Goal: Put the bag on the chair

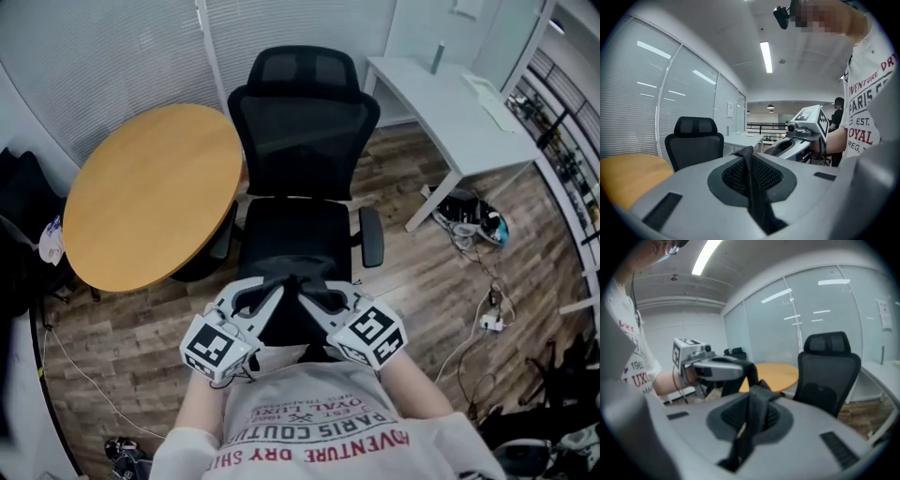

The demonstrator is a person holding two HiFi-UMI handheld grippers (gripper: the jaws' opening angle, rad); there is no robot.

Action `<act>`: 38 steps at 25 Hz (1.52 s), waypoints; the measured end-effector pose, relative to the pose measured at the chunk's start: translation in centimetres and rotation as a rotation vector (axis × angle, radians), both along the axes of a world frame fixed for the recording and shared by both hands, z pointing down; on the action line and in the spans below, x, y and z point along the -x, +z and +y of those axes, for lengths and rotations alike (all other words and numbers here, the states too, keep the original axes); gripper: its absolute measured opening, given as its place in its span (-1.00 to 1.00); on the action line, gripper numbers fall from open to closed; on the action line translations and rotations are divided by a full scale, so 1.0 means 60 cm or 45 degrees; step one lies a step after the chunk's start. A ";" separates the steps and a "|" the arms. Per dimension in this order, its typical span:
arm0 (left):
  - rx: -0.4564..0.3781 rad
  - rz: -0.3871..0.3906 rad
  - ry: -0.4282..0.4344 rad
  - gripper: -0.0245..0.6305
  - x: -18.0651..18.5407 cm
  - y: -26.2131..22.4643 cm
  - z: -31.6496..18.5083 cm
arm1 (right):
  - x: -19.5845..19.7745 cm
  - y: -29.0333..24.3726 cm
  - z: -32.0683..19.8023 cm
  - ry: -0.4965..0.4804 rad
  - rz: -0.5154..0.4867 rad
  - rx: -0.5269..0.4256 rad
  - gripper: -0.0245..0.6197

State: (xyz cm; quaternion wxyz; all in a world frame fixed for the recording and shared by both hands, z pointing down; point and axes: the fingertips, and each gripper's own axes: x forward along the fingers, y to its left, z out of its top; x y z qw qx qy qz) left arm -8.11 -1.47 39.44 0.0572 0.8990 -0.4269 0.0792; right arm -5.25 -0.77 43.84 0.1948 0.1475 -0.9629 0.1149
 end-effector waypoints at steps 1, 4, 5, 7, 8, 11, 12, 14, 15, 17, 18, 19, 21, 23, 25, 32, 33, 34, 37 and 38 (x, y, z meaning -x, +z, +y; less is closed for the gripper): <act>-0.001 0.005 0.005 -0.78 -0.001 -0.003 -0.019 | 0.000 -0.004 -0.018 -0.008 -0.010 0.012 -0.81; 0.003 0.020 0.009 -0.78 0.000 -0.008 -0.072 | 0.002 -0.012 -0.076 -0.022 -0.019 0.018 -0.81; 0.005 0.020 0.008 -0.78 0.000 -0.008 -0.090 | 0.003 -0.012 -0.096 -0.021 -0.013 0.017 -0.81; 0.017 0.015 0.006 -0.78 0.000 -0.002 -0.125 | 0.003 -0.007 -0.135 -0.007 0.000 0.027 -0.81; 0.026 0.010 0.005 -0.78 -0.001 0.003 -0.143 | 0.002 -0.003 -0.155 0.007 0.004 0.032 -0.81; 0.033 -0.012 0.024 -0.78 -0.003 0.012 -0.207 | 0.000 0.006 -0.222 0.067 0.009 0.040 -0.81; 0.022 -0.027 0.044 -0.78 0.001 0.013 -0.229 | 0.003 0.007 -0.247 0.089 0.012 0.039 -0.81; 0.012 -0.043 0.084 -0.78 0.011 0.018 -0.272 | 0.014 0.012 -0.292 0.129 0.019 0.039 -0.81; 0.017 -0.042 0.099 -0.78 0.017 0.021 -0.293 | 0.020 0.015 -0.313 0.147 0.018 0.044 -0.81; 0.026 -0.040 0.125 -0.78 0.028 0.024 -0.335 | 0.032 0.018 -0.353 0.180 0.014 0.056 -0.81; 0.029 -0.041 0.137 -0.78 0.034 0.025 -0.356 | 0.038 0.019 -0.373 0.194 0.014 0.061 -0.81; 0.032 -0.041 0.148 -0.78 0.040 0.025 -0.376 | 0.044 0.020 -0.391 0.208 0.017 0.064 -0.81; 0.040 -0.035 0.170 -0.78 0.051 0.028 -0.412 | 0.055 0.023 -0.425 0.234 0.020 0.071 -0.81; 0.050 -0.031 0.195 -0.78 0.059 0.035 -0.440 | 0.063 0.030 -0.452 0.259 0.018 0.085 -0.81; 0.061 -0.028 0.216 -0.78 0.066 0.043 -0.464 | 0.070 0.037 -0.475 0.278 0.017 0.100 -0.81; 0.122 -0.013 0.254 -0.78 0.099 0.084 -0.521 | 0.102 0.078 -0.535 0.315 0.045 0.149 -0.81; 0.131 -0.014 0.261 -0.78 0.102 0.090 -0.526 | 0.104 0.084 -0.544 0.317 0.052 0.154 -0.81; 0.141 -0.015 0.269 -0.78 0.105 0.096 -0.532 | 0.106 0.090 -0.553 0.319 0.059 0.159 -0.81; 0.179 -0.018 0.277 -0.78 0.110 0.115 -0.553 | 0.109 0.107 -0.578 0.317 0.078 0.181 -0.81; 0.193 -0.018 0.274 -0.78 0.112 0.123 -0.560 | 0.110 0.114 -0.584 0.312 0.085 0.186 -0.81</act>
